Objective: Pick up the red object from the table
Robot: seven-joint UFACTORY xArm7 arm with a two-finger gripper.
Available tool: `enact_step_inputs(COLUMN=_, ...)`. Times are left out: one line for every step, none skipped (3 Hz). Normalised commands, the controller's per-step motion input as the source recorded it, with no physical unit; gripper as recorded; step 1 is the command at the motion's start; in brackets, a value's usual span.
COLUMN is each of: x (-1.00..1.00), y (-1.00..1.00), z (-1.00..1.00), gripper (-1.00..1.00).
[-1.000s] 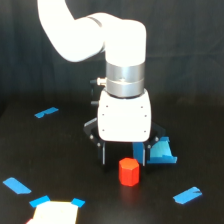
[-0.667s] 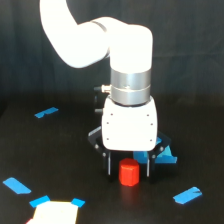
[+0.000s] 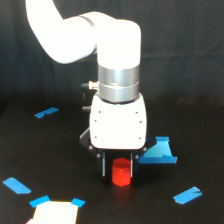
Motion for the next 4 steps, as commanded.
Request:
enact_step_inputs(x=-0.06, y=0.40, z=0.08, gripper=-0.88)
enact_step_inputs(x=-1.00, y=-0.27, z=1.00, gripper=-1.00)
enact_step_inputs(x=0.84, y=-0.24, z=1.00, gripper=-1.00)
enact_step_inputs(x=1.00, y=0.17, z=1.00, gripper=-1.00)
